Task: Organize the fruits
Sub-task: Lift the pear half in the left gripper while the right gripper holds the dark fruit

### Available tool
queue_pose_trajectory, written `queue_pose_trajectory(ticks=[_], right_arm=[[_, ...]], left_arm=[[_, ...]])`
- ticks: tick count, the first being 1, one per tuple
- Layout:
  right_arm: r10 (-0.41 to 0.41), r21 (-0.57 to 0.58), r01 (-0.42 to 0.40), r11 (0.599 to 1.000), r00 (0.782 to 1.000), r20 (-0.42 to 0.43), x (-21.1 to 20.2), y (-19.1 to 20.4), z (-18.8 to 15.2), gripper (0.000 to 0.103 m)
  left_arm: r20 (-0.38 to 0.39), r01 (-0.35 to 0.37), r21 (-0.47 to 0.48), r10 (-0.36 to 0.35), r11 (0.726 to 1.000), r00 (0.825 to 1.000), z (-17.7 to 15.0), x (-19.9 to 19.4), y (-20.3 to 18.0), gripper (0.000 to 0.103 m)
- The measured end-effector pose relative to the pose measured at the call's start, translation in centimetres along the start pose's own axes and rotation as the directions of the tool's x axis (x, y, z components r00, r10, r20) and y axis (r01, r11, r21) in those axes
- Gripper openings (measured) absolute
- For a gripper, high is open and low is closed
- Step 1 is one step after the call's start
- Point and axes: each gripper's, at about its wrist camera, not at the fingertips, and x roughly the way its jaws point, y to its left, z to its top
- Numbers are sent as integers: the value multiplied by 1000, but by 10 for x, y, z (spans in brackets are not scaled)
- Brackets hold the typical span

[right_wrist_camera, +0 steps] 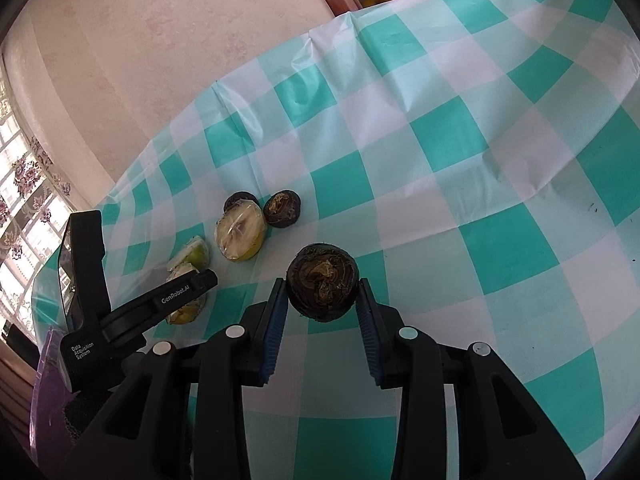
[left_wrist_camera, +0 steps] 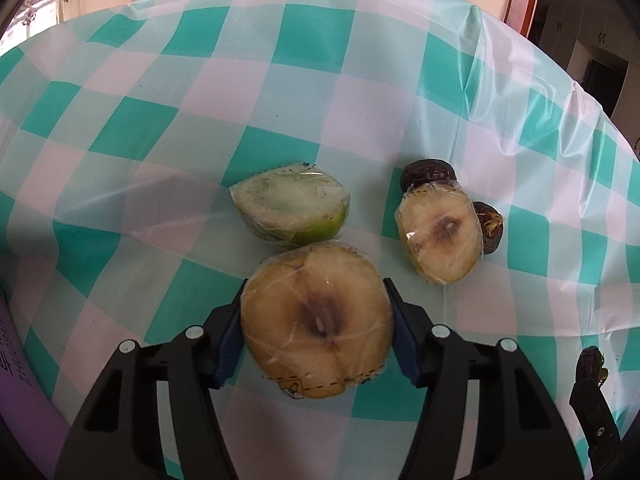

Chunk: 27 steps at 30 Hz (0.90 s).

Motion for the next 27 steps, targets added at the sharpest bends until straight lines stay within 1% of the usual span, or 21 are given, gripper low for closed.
queue_pose_trajectory(ticks=[1,2,4,8,9,11,14,16,19,21,23,27], right_arm=[[1,0,-1,1000,1000,-1,0,0,0,35],[1,3,-1,1000,1000,2,0,0,0,35],[3,5,-3,1000,1000,2,0,-1,0,35],[7,10,-7,1000,1000,5,0,-1,0,35],[7,12,-7,1000,1000,3,1,-1,0,35],[6,15,-6,1000,1000,0,2,-1,1,35],[4,21,-4,1000,1000,-4,3,-2,2,35],[6,19,-6,1000,1000,-1,1,-1,2,35],[2,20,-2,1000,1000,1,0,-2,1,35],[-7,21,7,1000,1000,-2,0,-2,1,35],[-9,24,9,1000,1000,0,-1,-2,0,35],[-7,23,7,1000,1000,3,-2,-2,-1,35]], left_arm=[[4,24,-5,-24,1000,1000,0,0,2,62],[4,34,-9,-34,999,999,1,0,2,62],[7,32,-25,-32,999,999,0,0,9,62],[18,55,-61,-54,997,998,2,0,15,62],[22,56,-70,-55,996,998,0,-4,25,62],[26,62,-83,-60,995,998,-2,-4,31,62],[31,36,-91,-33,995,999,-3,-5,32,62],[38,10,-87,-6,996,999,-8,-11,26,62],[51,13,-96,-8,995,999,-17,-33,20,62],[71,7,-76,-2,997,997,-23,-54,11,62],[96,-1,-59,7,998,995,-34,-76,4,62],[112,4,-33,0,999,994,-61,-116,1,62]])
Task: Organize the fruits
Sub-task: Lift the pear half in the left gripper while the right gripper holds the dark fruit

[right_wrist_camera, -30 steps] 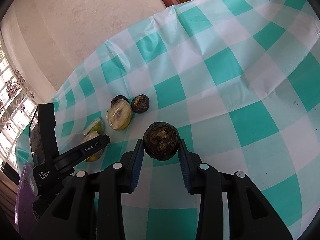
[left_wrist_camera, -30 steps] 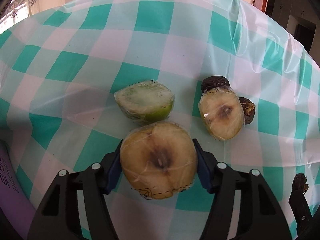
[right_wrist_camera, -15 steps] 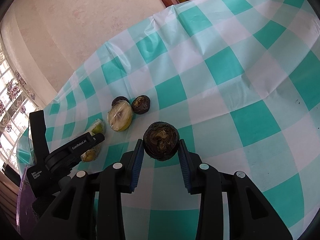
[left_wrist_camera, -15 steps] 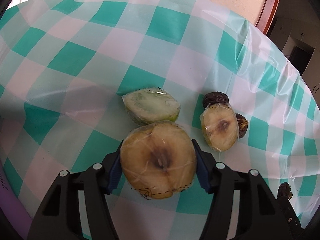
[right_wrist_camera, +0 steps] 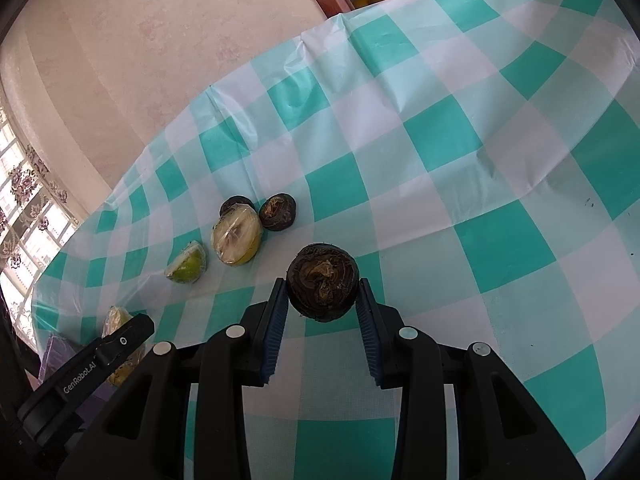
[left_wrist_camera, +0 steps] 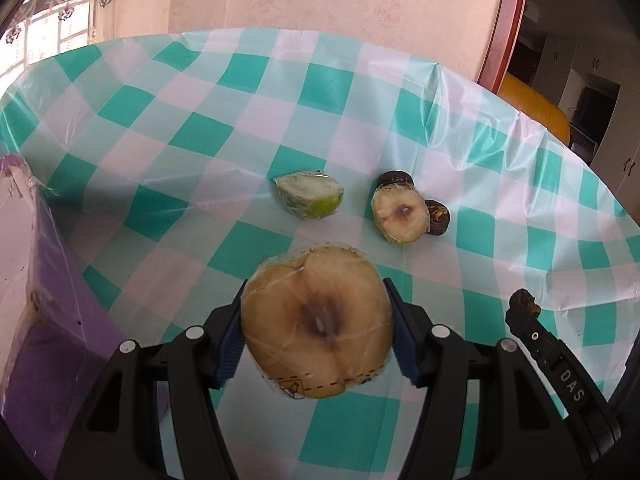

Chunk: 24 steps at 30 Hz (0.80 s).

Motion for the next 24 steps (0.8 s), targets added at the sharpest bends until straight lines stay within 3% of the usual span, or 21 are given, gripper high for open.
queue_pose_trajectory(ticks=[5,11,24], right_arm=[[-2,-28,2,1000,1000,-18,1,6,-2,35],[-32,-55,30,998,999,-29,-7,16,-15,35],[41,-30,-43,999,997,-63,-53,45,-69,35]], left_arm=[[44,-7,61,4,998,999,-36,-53,1,62],[67,13,105,-20,994,998,-82,-86,18,62],[85,38,165,-53,985,995,-127,-122,36,62]])
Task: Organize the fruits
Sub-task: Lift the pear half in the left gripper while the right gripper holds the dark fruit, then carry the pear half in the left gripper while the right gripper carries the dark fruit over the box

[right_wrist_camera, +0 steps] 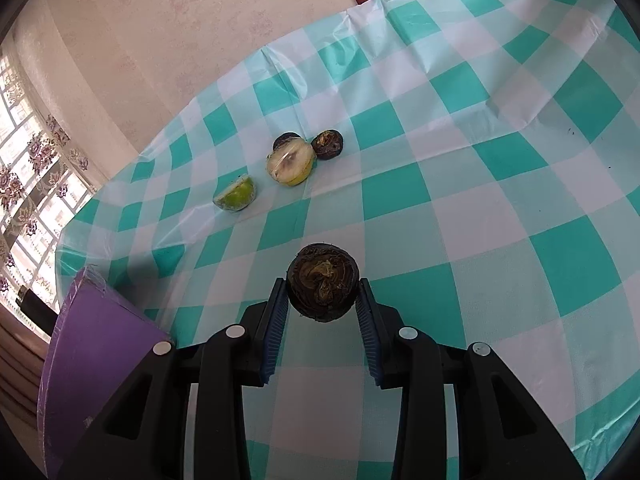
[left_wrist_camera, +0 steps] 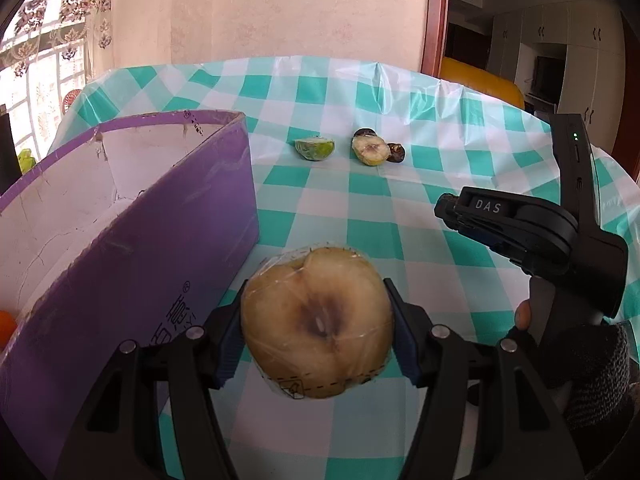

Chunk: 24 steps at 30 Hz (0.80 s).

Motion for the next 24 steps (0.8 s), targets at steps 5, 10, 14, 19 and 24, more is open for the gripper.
queue_pose_trajectory(ticks=[5,10,14,19,24], right_arm=[[22,-8,-22,1000,1000,-3,-15,7,-11,35],[40,-7,-40,999,999,-14,-22,12,-23,35],[74,-31,-74,997,997,-1,-34,28,-24,35],[135,-85,-131,988,990,48,-58,60,-16,35],[214,-152,-202,968,975,66,-76,98,-15,35]], left_arm=[[45,-4,-1,5,1000,999,0,-21,8,62],[131,-14,9,13,1000,991,8,-53,13,62],[208,-17,7,15,1000,978,16,-81,20,62],[287,-17,-10,19,1000,958,23,-113,33,62],[371,-27,-42,41,999,928,30,-145,51,62]])
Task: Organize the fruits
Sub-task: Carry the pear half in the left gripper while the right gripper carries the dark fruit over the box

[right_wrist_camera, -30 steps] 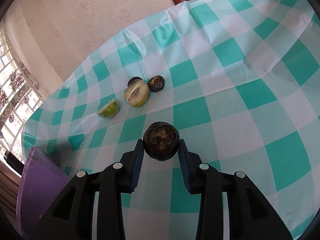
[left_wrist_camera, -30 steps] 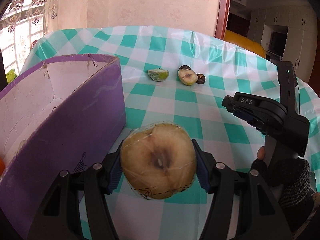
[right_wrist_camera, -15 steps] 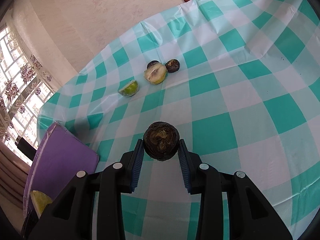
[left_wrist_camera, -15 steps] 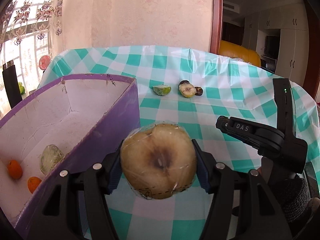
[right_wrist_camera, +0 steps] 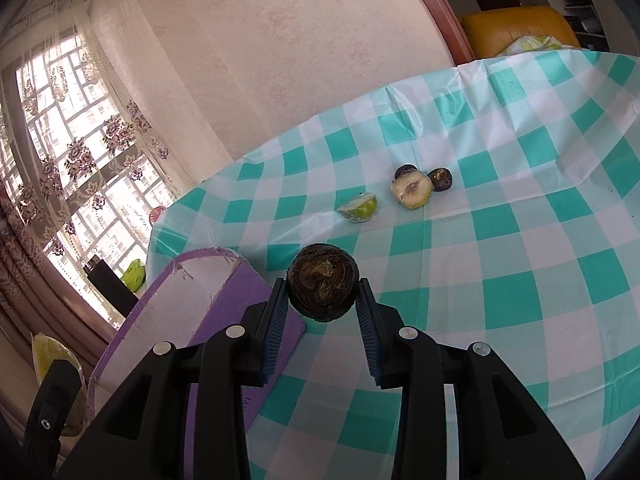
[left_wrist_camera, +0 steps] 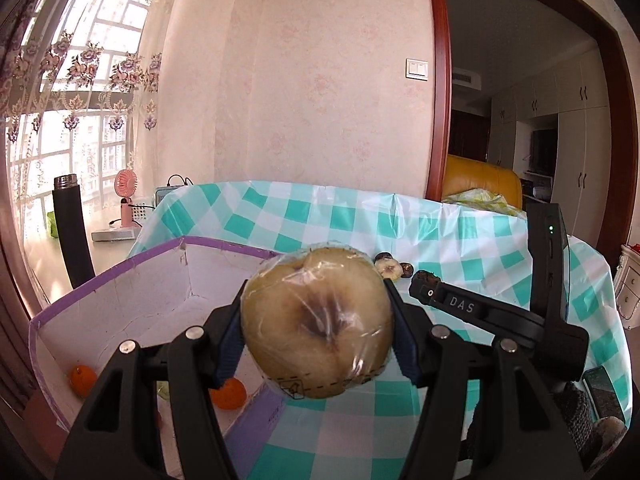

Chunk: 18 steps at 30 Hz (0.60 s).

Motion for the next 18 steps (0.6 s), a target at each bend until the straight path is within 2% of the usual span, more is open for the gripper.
queue_pose_trajectory(ticks=[5,9,14,18], right_arm=[[82,-89,-82,993,997,1,-1,47,0,35],[130,-155,-130,979,991,-12,3,81,-5,35],[167,-233,-174,957,985,-51,11,117,-16,35],[185,-316,-206,926,978,-96,22,148,-27,35]], left_arm=[[75,-50,-52,53,997,996,18,-20,30,62],[85,-107,-78,114,991,990,24,-25,56,62],[39,-197,-116,202,974,979,23,-23,94,62],[-45,-271,-135,267,953,963,18,-14,126,62]])
